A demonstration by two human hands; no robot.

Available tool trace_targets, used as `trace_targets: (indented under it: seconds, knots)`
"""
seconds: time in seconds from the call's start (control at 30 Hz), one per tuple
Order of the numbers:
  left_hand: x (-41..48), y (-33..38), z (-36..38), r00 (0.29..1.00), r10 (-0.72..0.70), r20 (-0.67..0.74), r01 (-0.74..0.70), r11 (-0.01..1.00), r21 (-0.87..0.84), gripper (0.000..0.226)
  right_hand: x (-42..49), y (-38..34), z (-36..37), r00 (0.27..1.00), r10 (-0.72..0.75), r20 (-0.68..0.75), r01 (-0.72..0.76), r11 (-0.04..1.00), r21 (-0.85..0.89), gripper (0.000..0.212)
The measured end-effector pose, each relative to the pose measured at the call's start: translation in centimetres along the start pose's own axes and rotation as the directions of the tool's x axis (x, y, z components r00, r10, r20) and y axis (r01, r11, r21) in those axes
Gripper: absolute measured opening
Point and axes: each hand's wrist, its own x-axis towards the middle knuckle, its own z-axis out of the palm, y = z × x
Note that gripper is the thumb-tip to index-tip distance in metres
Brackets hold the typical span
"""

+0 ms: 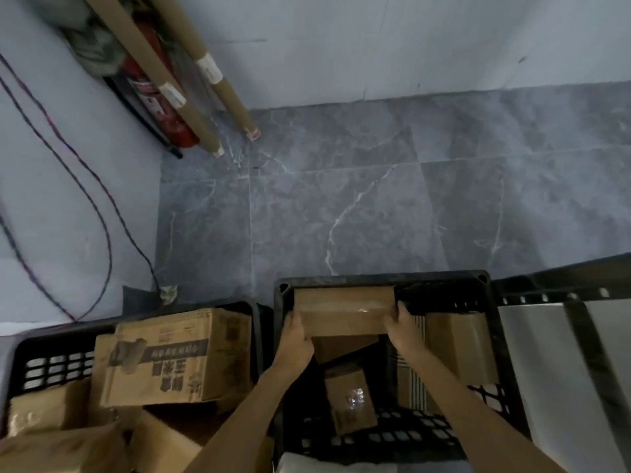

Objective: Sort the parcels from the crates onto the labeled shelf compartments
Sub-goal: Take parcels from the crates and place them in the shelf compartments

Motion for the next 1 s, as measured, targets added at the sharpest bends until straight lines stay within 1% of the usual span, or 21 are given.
trace_targets:
  seconds: [0.07, 0.1, 0.2, 0.27, 0.33, 0.4, 0.47, 0.53, 0.6, 0.63, 0.7, 0.77, 0.83, 0.9, 0.97, 1.0]
  knots:
    - [1.1, -0.7, 0.9, 0.999, -0.042, 0.014, 0.042, 0.999, -0.006, 0.079, 1.7, 0.9, 0.6, 0.999, 0.032, 0.032, -0.033, 0.999, 0.038, 0.053]
    - [1.3, -0.5, 1.1, 0.998, -0.066, 0.007, 0.066, 0.997, -0.034, 0.081, 2.2, 1.2, 0.7, 0.999, 0.043, 0.029, -0.045, 0.997, 0.06, 0.053]
    - [0.3, 0.7, 0.8, 0.987, -0.16, -0.001, 0.157, 0.974, -0.164, 0.077, 1.5, 1.6, -0.3, 0.995, 0.103, -0.012, -0.099, 0.981, 0.168, 0.05]
    - [-1.8, 1.6, -0.1, 0.981, -0.193, 0.006, 0.191, 0.965, -0.178, 0.069, -0.7, 1.5, -2.1, 0.985, 0.169, -0.019, -0.16, 0.956, 0.244, 0.06]
    - [-4.5, 2.2, -1.3, 0.984, -0.18, 0.012, 0.18, 0.97, -0.165, 0.059, -3.6, 0.8, -4.3, 0.968, 0.25, -0.012, -0.234, 0.921, 0.311, 0.073]
    - [-7.5, 3.3, -2.7, 0.987, -0.157, 0.025, 0.159, 0.968, -0.193, 0.052, -7.2, -0.6, -6.6, 0.955, 0.297, -0.016, -0.272, 0.894, 0.356, 0.08]
    - [-11.6, 6.4, -5.0, 0.995, -0.102, -0.017, 0.096, 0.973, -0.211, 0.038, -11.2, -2.2, -8.8, 0.958, 0.286, 0.014, -0.264, 0.865, 0.426, 0.079]
    - [-15.8, 10.2, -7.6, 0.998, -0.034, -0.046, 0.019, 0.958, -0.287, 0.025, -15.5, -4.4, -11.1, 0.961, 0.275, 0.033, -0.257, 0.844, 0.471, 0.074]
    - [-19.9, 14.0, -10.6, 0.998, -0.024, -0.064, -0.001, 0.931, -0.365, 0.014, -20.0, -7.0, -13.6, 0.972, 0.234, 0.009, -0.208, 0.843, 0.496, 0.064]
    - [-21.8, 15.9, -12.1, 0.996, -0.048, -0.074, 0.014, 0.913, -0.408, 0.012, -22.2, -8.5, -14.8, 0.98, 0.2, -0.011, -0.167, 0.847, 0.505, 0.057]
    - [-25.5, 19.6, -15.1, 0.992, -0.101, -0.069, 0.053, 0.861, -0.505, 0.018, -26.6, -11.6, -17.2, 0.99, 0.129, -0.063, -0.077, 0.848, 0.524, 0.05]
    - [-29.7, 23.7, -18.2, 0.99, -0.117, -0.073, 0.051, 0.805, -0.591, 0.022, -31.5, -14.8, -19.6, 0.993, 0.056, -0.108, 0.011, 0.841, 0.54, 0.042]
    - [-33.8, 27.4, -21.1, 0.992, -0.08, -0.099, 0.006, 0.804, -0.595, 0.025, -36.6, -17.6, -21.7, 0.989, -0.042, -0.141, 0.115, 0.815, 0.568, 0.029]
    - [-37.0, 29.7, -23.7, 0.994, -0.036, -0.104, -0.03, 0.82, -0.571, 0.031, -40.5, -19.5, -23.7, 0.973, -0.133, -0.188, 0.218, 0.792, 0.57, 0.023]
    - [-39.2, 31.2, -26.1, 0.997, 0.054, -0.054, -0.075, 0.831, -0.551, 0.036, -44.2, -20.9, -25.5, 0.939, -0.224, -0.261, 0.333, 0.778, 0.533, 0.019]
    - [-40.2, 31.8, -27.0, 0.994, 0.109, 0.0, -0.091, 0.838, -0.538, 0.041, -45.9, -21.4, -26.4, 0.917, -0.263, -0.301, 0.389, 0.764, 0.515, 0.018]
